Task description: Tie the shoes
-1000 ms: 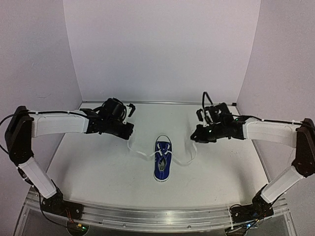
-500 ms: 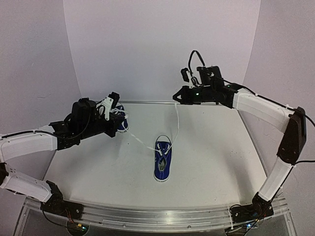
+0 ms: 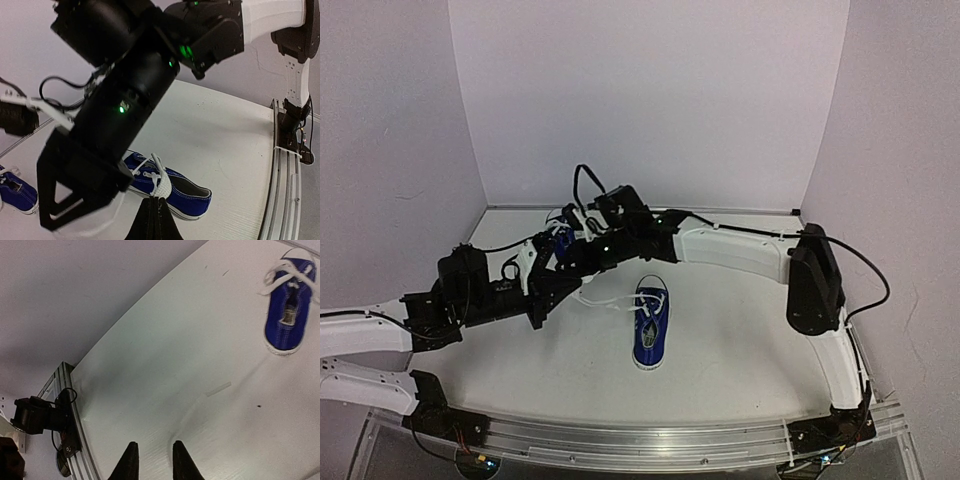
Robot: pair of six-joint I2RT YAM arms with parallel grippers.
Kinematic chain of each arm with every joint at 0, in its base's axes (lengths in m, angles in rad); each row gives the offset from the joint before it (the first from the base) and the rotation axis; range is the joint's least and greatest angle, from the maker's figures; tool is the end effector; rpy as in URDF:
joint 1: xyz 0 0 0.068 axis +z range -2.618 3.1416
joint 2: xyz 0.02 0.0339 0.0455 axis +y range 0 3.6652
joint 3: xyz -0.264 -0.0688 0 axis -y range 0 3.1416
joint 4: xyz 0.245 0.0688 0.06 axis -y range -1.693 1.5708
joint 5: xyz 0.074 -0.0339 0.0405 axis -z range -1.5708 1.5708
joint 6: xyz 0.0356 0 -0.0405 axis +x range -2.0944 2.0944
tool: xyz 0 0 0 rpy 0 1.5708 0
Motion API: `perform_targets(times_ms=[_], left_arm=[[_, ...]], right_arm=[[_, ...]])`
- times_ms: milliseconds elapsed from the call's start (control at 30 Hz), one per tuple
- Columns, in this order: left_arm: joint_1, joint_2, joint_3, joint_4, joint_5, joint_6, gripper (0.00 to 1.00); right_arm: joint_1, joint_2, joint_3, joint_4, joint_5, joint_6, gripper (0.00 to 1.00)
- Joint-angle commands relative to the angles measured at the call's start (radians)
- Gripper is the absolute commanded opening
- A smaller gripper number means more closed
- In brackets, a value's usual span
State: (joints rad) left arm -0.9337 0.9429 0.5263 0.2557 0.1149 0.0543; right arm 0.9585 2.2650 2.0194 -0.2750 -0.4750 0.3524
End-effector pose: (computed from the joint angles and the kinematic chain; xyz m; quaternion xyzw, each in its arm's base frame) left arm 0.1283 -0.1802 0.2654 0.3933 0.6518 -0.3149 0.5668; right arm 0.2929 0.4454 0.2625 -0.3635 0.7675 0.4584 0.2622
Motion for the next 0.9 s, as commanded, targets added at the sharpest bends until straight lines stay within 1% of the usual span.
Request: perform_targets(times_ms=[0,33,67,133,233,333,400,500,567,700,867], left_arm=[[-0.002,-0.070,-0.021,0.026,0.009,0.025,0.00],[-0.002,-0.073,-0.022,0.016,0.012,0.032,0.00],[-0.002,-0.072,-0.022,0.007,0.009,0.033,0.00],[-0.002,-0.054,-0.015,-0.016,0.004,0.039,0.00],[-0.002,-0.009,0.002,-0.026,0.001,0.059,0.00],[-0.001,0.043,0.030,-0.038,-0.020,0.064,0.00],[0.001,0.080,0.058,-0.057,-0.032,0.066,0.00],[0.010,0.156,0.107,-0.092,-0.007,0.080,0.00],[0.025,0.205,0.136,-0.108,0.031,0.082,0.00],[0.081,0.295,0.181,-0.131,0.173,0.079,0.00],[0.113,0.383,0.240,-0.189,0.299,0.100,0.00]], right_arm=[[0.001,0.021,0.032,0.003,-0.051,0.039,0.74],[-0.001,0.002,0.013,0.003,-0.037,0.031,0.84],[-0.008,-0.022,-0.010,0.003,-0.022,0.022,0.92],[-0.037,-0.066,-0.052,0.003,-0.016,0.017,0.95],[-0.095,-0.139,-0.142,0.003,-0.023,-0.001,0.93],[-0.159,-0.209,-0.245,0.000,-0.038,-0.035,0.87],[-0.195,-0.255,-0.316,-0.014,-0.041,-0.073,0.79],[-0.221,-0.290,-0.378,-0.084,-0.010,-0.163,0.65],[-0.221,-0.288,-0.384,-0.154,0.007,-0.212,0.59],[-0.221,-0.275,-0.392,-0.232,0.010,-0.276,0.46],[-0.222,-0.257,-0.395,-0.270,0.007,-0.316,0.39]])
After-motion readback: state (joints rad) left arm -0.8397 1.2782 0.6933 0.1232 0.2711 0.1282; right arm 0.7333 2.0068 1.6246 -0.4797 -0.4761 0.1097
